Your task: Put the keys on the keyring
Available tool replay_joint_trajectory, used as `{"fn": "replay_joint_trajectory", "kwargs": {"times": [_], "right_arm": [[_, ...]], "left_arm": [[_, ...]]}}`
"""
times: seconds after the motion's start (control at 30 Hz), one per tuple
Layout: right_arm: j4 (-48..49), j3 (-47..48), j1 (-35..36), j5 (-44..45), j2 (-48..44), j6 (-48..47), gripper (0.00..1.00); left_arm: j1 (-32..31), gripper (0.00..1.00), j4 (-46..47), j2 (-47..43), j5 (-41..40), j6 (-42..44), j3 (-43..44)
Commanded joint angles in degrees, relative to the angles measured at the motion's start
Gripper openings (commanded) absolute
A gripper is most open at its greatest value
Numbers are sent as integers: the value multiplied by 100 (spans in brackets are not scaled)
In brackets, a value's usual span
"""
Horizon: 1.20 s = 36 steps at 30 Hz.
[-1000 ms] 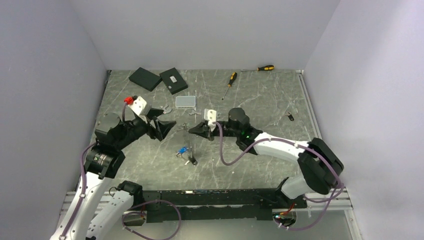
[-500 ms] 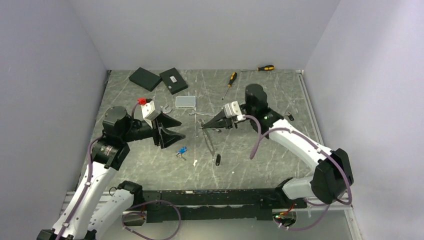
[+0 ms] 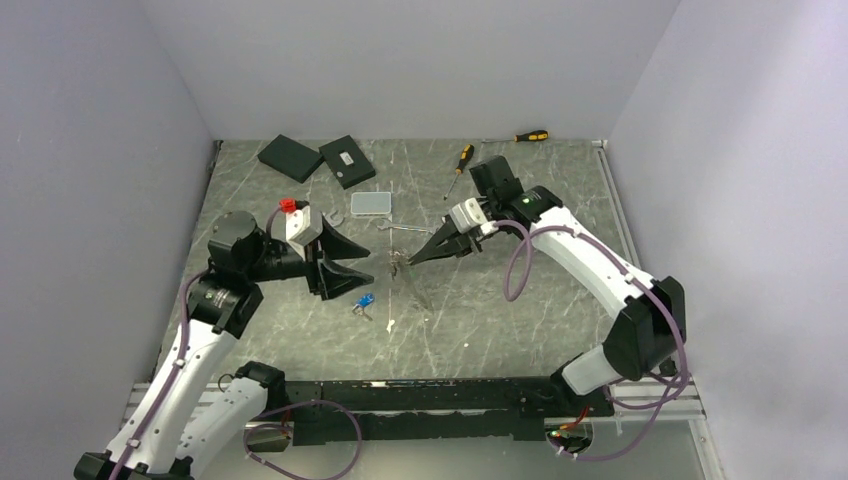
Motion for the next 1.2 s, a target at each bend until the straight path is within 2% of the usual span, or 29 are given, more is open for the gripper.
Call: {"fn": "replay_joint_trajectory", "kwargs": {"times": [0.0, 0.13, 0.3, 0.43, 0.8, 1.17], "right_arm": [[1916, -354, 169, -919, -713, 1454, 0], [4231, -924, 327, -914, -1109, 3283, 0], [4631, -722, 514, -923, -1075, 3723, 0], [5370, -782, 595, -923, -1073, 4393, 0], [5465, -627, 771, -920, -948, 4579, 0], [5022, -528, 835, -913, -895, 4277, 0]], "left_arm": [[-77, 61, 652, -136, -58, 27, -219], [-148, 63, 859, -294, -316, 114, -396], [-223, 61, 1426, -569, -158, 297, -798], [-271, 60, 1618, -731, -122, 577, -1004], [-351, 51, 1661, -708, -324, 693, -1034], [-423, 44, 2299, -980, -672, 732, -1385]]}}
